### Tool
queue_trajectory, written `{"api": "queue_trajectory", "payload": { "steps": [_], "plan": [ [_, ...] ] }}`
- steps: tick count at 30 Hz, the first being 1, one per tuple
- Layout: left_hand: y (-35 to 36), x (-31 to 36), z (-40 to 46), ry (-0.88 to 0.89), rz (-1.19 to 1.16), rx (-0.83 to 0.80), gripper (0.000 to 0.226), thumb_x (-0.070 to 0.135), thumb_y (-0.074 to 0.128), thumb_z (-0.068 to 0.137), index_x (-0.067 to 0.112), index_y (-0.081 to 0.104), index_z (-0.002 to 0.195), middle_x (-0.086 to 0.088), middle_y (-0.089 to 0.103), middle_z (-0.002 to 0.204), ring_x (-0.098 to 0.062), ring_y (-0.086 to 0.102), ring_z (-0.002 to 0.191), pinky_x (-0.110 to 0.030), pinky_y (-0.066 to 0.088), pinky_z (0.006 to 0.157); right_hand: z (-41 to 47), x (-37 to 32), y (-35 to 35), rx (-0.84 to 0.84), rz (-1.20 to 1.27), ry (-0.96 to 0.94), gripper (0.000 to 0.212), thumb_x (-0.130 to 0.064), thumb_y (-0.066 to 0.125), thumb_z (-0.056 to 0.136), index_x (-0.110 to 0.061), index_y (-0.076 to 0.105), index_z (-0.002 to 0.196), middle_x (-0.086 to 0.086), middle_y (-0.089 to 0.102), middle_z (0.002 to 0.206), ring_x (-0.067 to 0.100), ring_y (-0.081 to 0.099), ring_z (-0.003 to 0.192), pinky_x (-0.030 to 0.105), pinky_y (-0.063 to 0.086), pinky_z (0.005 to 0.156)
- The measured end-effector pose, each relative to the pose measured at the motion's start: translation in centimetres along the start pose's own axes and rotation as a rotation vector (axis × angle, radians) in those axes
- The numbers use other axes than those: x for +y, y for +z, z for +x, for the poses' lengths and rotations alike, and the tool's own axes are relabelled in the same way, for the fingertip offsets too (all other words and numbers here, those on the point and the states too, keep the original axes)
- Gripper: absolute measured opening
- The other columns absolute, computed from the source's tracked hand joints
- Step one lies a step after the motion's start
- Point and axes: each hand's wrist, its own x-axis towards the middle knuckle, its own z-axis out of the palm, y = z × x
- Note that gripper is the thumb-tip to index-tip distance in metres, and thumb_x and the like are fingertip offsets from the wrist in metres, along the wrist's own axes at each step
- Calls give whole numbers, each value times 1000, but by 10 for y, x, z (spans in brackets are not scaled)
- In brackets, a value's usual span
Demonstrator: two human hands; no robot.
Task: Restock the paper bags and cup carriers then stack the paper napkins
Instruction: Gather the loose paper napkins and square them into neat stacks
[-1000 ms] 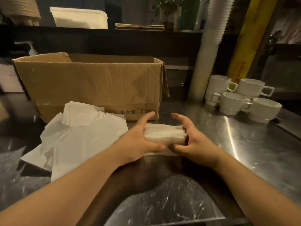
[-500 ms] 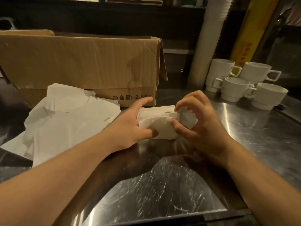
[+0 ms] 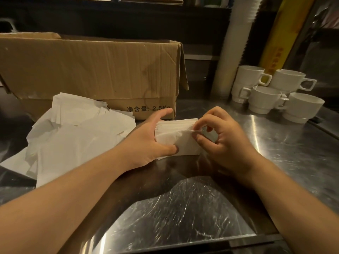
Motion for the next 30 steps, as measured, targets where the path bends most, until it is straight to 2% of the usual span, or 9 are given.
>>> {"api": "queue_trajectory", "payload": {
  "steps": [3, 6, 10, 14, 16, 20, 24, 27, 30],
  "plan": [
    [1, 2, -1, -7, 14, -2, 97, 22, 86, 83, 50, 27, 155, 18, 44, 145, -16, 51, 127, -35, 52, 109, 0, -2, -1, 15, -1, 15, 14, -21, 70, 94, -30, 69, 104, -10, 51, 111, 7, 53, 101, 13, 51, 79],
    [1, 2, -1, -10, 16, 1, 98, 21, 86, 83, 50, 26, 155, 16, 43, 153, -18, 50, 132, -37, 49, 112, 0, -3, -1, 41, 21, 23, 20, -17, 72, 93, -28, 66, 108, -9, 51, 112, -1, 52, 102, 4, 46, 83],
    [1, 3, -1, 15, 57, 14, 96, 18, 85, 85, 49, 27, 154, 15, 44, 153, -17, 49, 134, -39, 47, 114, -1, -1, 0, 24, -17, 22, 24, -20, 75, 89, -29, 66, 109, -10, 51, 114, 2, 52, 103, 6, 48, 84],
    [1, 1, -1, 37, 62, 33, 97, 16, 86, 84, 51, 28, 153, 17, 46, 146, -18, 51, 131, -42, 49, 112, -1, -2, -1, 5, 3, 13, 30, -28, 75, 88, -31, 65, 116, -13, 49, 114, -1, 50, 103, 5, 46, 78],
    [1, 0, -1, 29, 44, 11, 99, 17, 87, 82, 50, 27, 153, 16, 46, 146, -19, 53, 128, -38, 52, 109, -1, -1, -1, -4, -21, 11, 26, -28, 76, 88, -30, 68, 112, -13, 48, 113, 2, 49, 102, 5, 46, 74],
    [0, 0, 0, 12, 1, -19, 103, 15, 88, 80, 48, 25, 156, 23, 46, 133, -12, 59, 113, -19, 57, 94, -1, -1, 0, 21, -30, 1, 11, -27, 75, 89, -27, 68, 97, -10, 49, 109, 6, 50, 101, 11, 48, 76],
    [1, 1, 0, 7, 30, -8, 102, 18, 87, 83, 49, 23, 156, 18, 46, 142, -15, 58, 117, -29, 57, 99, -2, -3, -2, 56, 51, 12, 10, -26, 70, 86, -23, 64, 94, -6, 51, 104, -2, 50, 97, 11, 47, 80],
    [1, 1, 0, 6, 52, 6, 101, 18, 86, 84, 50, 23, 156, 15, 48, 149, -19, 57, 123, -36, 55, 105, -1, -2, -2, 61, 30, 8, 19, -23, 73, 85, -25, 60, 99, -3, 54, 102, 8, 51, 92, 15, 47, 77],
    [1, 1, 0, 4, 43, 1, 101, 21, 86, 84, 50, 23, 156, 16, 45, 151, -17, 53, 129, -38, 51, 110, -2, -2, -4, 77, 76, 53, 19, -30, 70, 85, -32, 56, 98, -6, 56, 95, 12, 53, 86, 26, 52, 74]
  ]
}}
